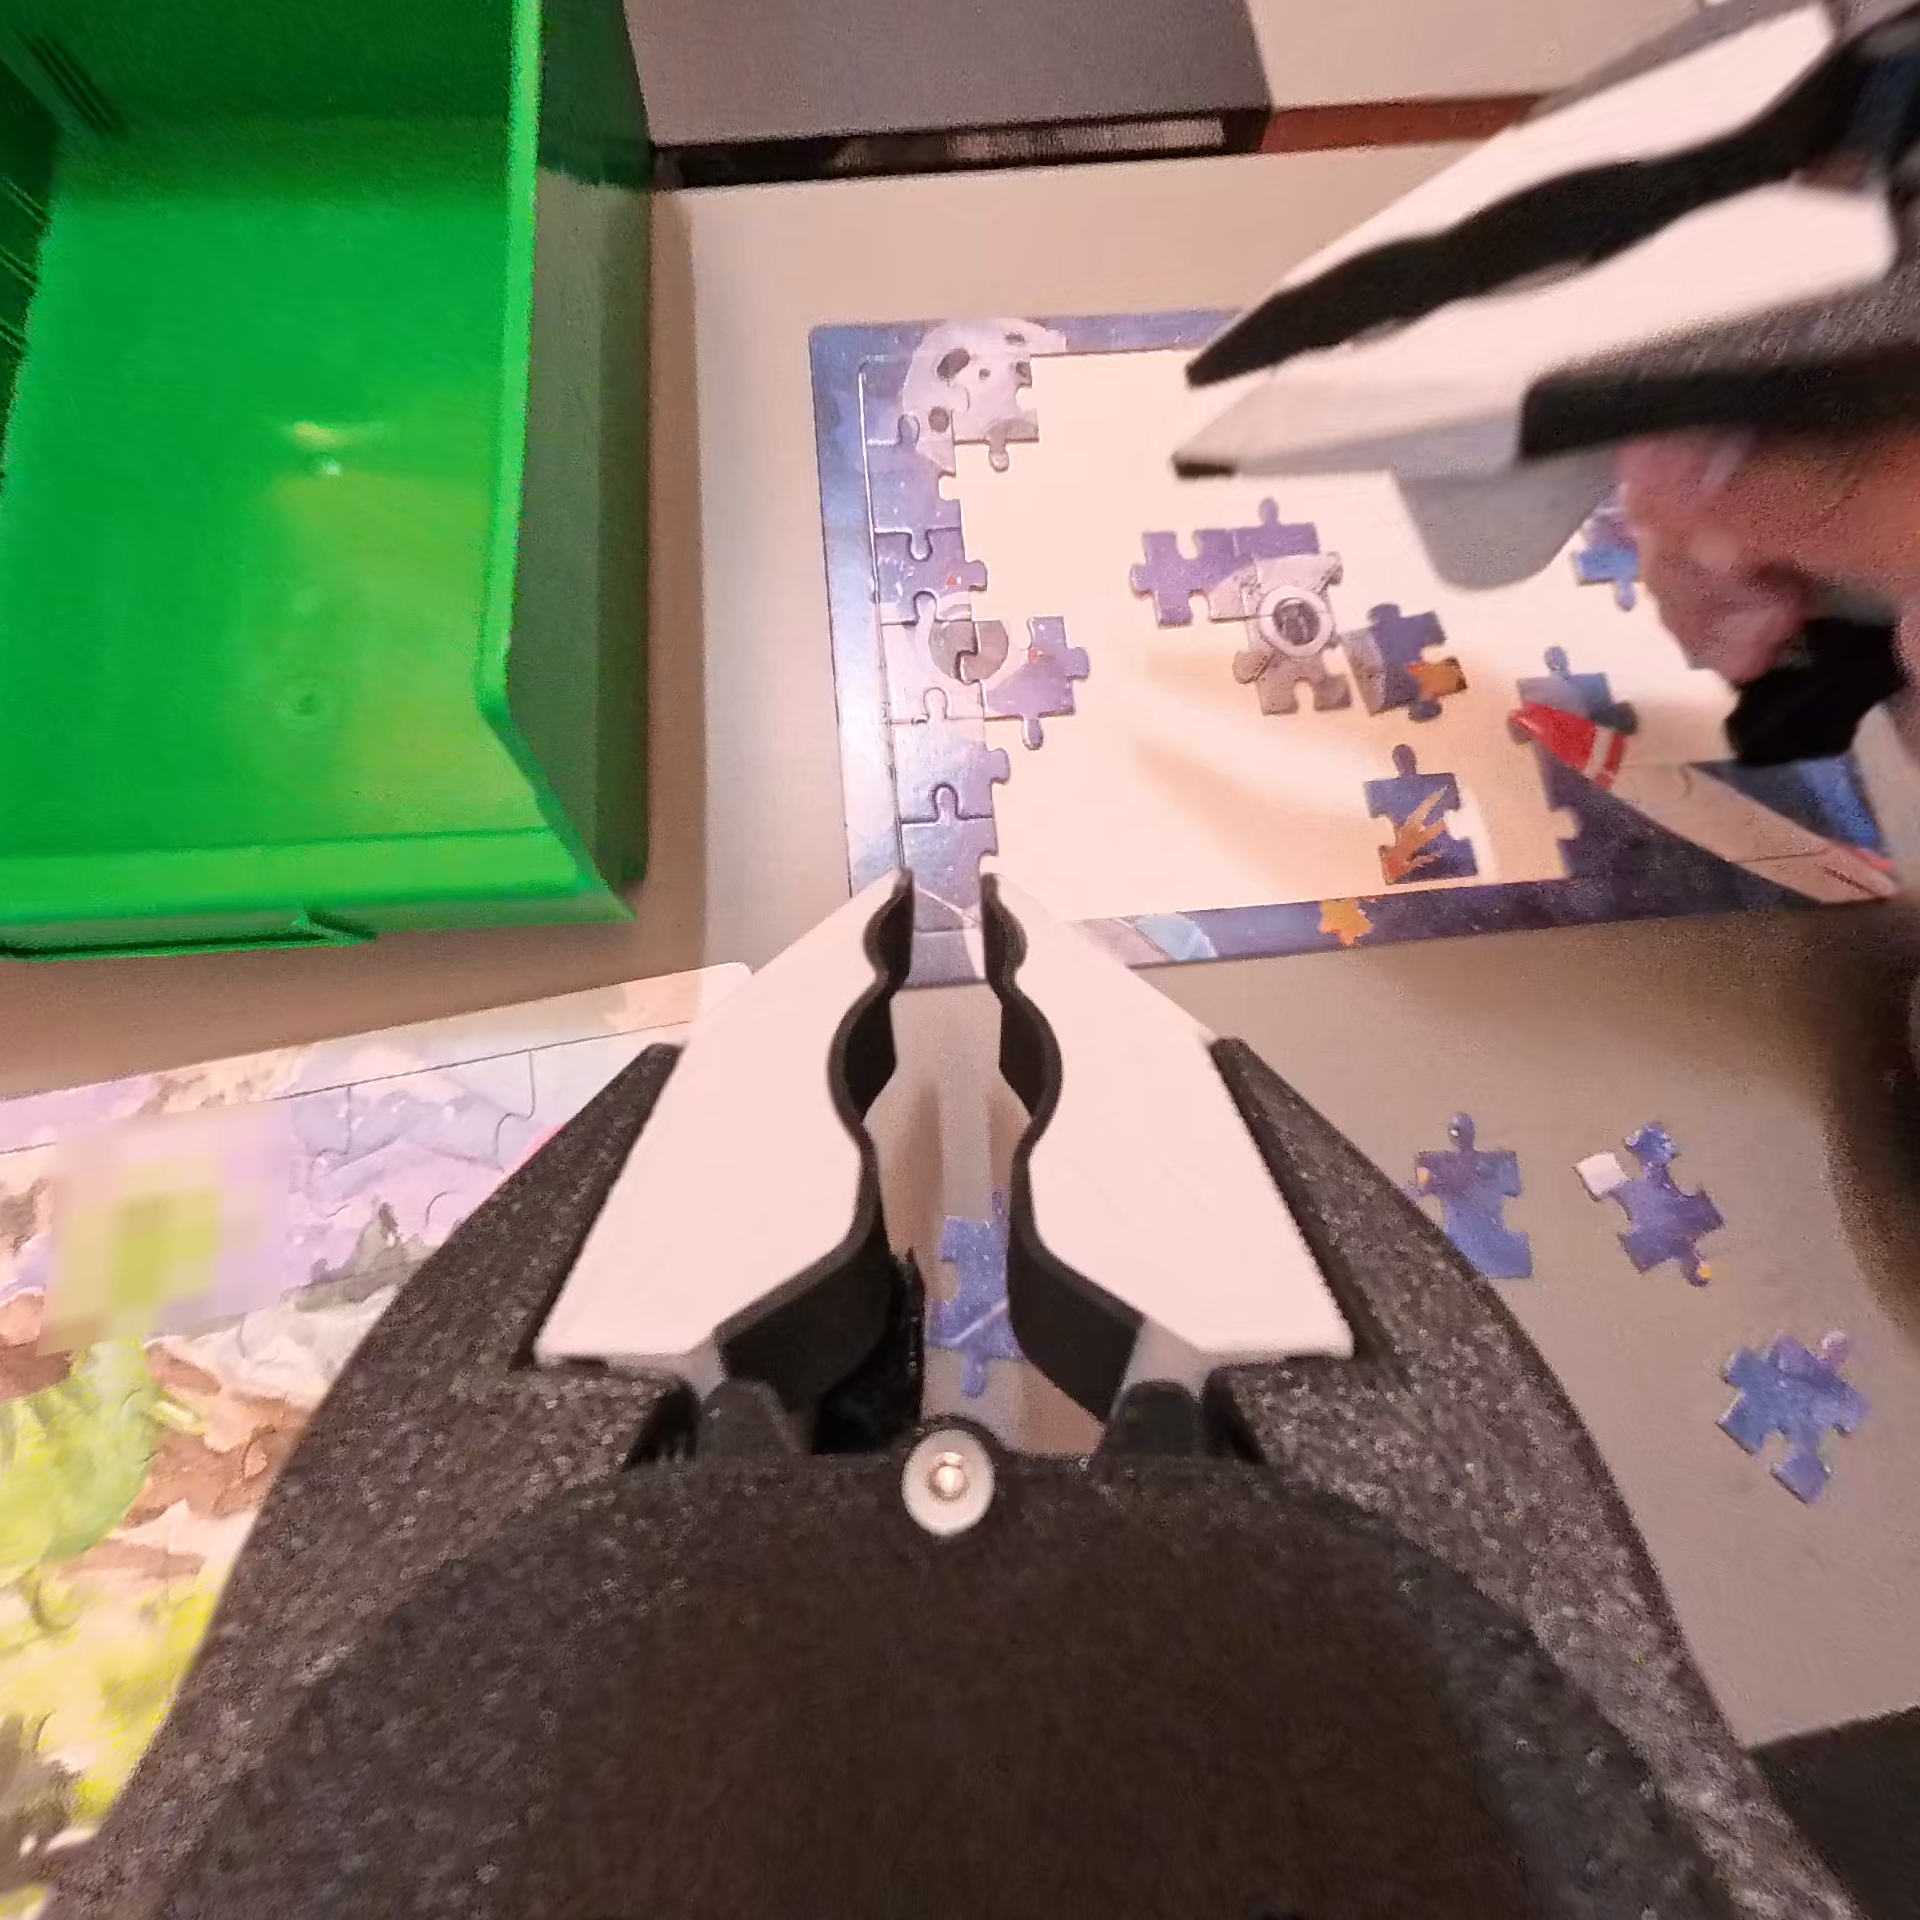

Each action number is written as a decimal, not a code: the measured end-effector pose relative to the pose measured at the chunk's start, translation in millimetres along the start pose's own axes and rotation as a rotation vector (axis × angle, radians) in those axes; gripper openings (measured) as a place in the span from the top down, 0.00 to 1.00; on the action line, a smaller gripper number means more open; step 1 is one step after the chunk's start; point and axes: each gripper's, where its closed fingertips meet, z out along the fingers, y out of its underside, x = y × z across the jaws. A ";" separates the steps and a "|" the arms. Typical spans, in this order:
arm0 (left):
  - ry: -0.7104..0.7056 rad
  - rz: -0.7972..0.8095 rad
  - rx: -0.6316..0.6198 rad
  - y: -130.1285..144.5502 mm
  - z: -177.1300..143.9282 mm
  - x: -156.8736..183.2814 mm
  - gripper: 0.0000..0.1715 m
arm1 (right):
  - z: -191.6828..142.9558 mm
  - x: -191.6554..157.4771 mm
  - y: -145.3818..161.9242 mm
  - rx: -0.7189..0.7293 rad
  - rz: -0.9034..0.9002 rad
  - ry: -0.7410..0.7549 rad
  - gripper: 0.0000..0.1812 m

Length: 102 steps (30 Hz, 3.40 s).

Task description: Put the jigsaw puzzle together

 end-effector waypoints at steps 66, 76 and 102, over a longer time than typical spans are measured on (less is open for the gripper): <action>-0.227 0.026 -0.146 -47.1 146.8 -60.8 1.00 | 70.0 70.0 24.0 -0.342 -0.370 -0.027 1.00; -0.198 0.065 -0.141 -47.5 146.7 -59.9 1.00 | 76.6 67.5 20.2 -0.358 -0.342 -0.032 1.00; 0.227 0.046 0.096 49.1 -58.7 23.9 0.92 | -233.6 -53.9 15.3 0.062 -0.075 -0.058 0.65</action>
